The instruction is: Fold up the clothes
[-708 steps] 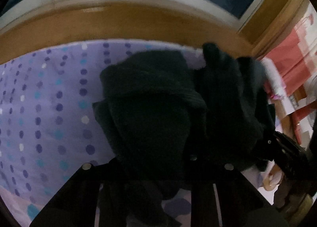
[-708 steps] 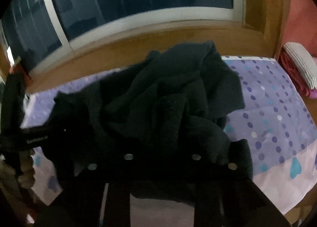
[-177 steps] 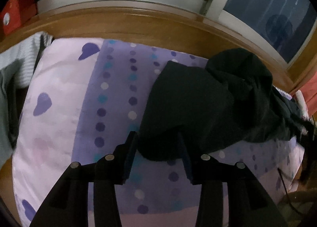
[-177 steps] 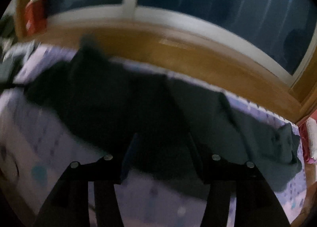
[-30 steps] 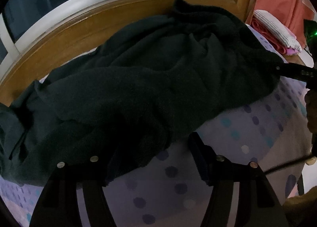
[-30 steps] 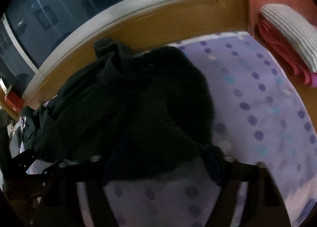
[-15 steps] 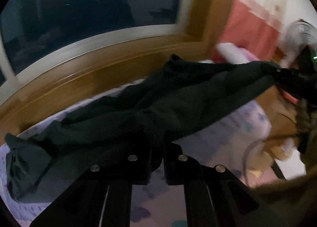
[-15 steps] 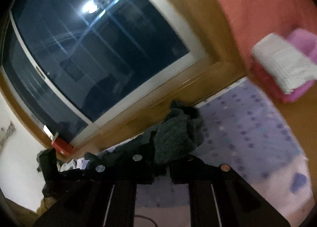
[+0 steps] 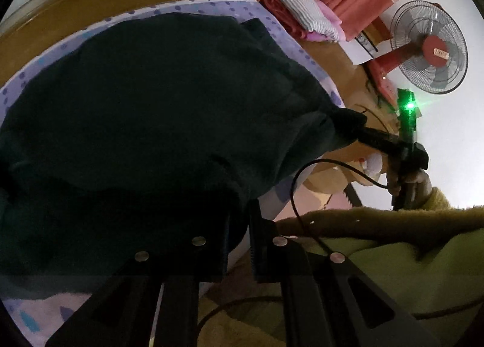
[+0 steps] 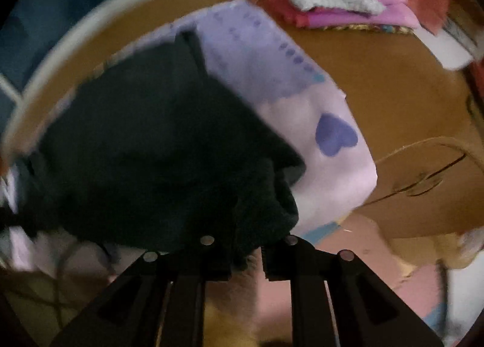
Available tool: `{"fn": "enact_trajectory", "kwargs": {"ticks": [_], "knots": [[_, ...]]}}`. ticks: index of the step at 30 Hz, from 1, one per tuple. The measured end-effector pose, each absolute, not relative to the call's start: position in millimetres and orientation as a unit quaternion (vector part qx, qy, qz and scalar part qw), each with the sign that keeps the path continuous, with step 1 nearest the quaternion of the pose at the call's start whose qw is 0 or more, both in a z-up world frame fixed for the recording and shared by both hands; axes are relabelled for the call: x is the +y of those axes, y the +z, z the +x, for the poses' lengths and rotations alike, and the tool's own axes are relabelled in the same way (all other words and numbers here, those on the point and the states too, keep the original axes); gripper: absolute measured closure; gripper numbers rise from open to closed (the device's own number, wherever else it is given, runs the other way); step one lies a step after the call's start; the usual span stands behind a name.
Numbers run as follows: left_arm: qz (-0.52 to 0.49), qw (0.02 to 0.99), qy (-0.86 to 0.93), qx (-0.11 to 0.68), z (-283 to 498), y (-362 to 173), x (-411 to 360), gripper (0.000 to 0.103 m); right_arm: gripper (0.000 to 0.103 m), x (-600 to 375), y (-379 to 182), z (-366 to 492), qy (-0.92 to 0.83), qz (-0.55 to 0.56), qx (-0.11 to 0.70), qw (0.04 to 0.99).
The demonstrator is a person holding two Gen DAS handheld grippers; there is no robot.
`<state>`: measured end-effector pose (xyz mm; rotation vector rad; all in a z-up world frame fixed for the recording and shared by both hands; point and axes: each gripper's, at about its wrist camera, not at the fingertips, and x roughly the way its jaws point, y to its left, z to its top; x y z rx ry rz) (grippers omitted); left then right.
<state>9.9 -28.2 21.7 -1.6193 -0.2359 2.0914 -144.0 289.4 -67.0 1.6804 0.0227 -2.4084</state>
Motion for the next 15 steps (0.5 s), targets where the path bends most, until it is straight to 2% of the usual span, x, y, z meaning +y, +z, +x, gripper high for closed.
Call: {"fn": "enact_trajectory", "kwargs": {"ticks": [1, 4, 6, 9, 12, 15], "knots": [[-0.585, 0.235, 0.772, -0.083, 14.3, 27.3, -35.3, 0.084, 0.088, 288.8, -60.1, -143.3, -0.815, 0.567, 0.020, 0.115], [-0.564, 0.212, 0.795, -0.073, 26.8, 43.4, -58.4, 0.079, 0.073, 292.8, -30.6, -140.9, -0.819, 0.551, 0.063, 0.150], [-0.552, 0.179, 0.812, -0.067, 28.4, 47.1, -83.1, 0.075, 0.058, 287.6, -13.5, -150.5, -0.832, 0.523, 0.064, 0.172], [-0.534, 0.119, 0.833, -0.081, 26.5, 47.4, -114.1, 0.070, 0.054, 279.8, 12.2, -164.7, -0.850, 0.481, 0.065, 0.205], [-0.514, 0.089, 0.847, -0.101, 12.8, 37.2, -129.5, 0.070, 0.054, 271.8, 37.3, -179.4, -0.865, 0.437, 0.065, 0.237], [-0.501, 0.072, 0.852, -0.134, -10.0, 21.6, -136.6, 0.070, 0.054, 240.1, 11.7, -226.5, -0.856, 0.444, 0.053, 0.259]]}}
